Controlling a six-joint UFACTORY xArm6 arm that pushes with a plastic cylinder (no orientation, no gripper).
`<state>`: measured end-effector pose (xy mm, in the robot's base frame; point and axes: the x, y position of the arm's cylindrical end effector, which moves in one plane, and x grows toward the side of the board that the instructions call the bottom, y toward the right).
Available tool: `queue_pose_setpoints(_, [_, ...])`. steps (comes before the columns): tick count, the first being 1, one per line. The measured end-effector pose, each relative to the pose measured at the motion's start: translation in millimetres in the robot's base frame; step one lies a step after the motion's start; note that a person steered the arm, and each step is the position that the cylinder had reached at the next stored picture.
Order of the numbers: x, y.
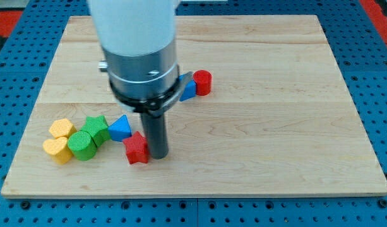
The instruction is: Slide the red circle along with the blue cube towards the group of blocks
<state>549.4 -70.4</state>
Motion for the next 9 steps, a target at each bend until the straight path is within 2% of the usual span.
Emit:
queue_pose_setpoints(2, [4,-39])
queue_pose_setpoints(3, [20,-33])
queue_pose_setpoints(5, [8,153])
queue_pose_setpoints(6, [-47,182])
queue_pose_setpoints(8, [-171,192])
queue_pose_setpoints(9, [-190,152])
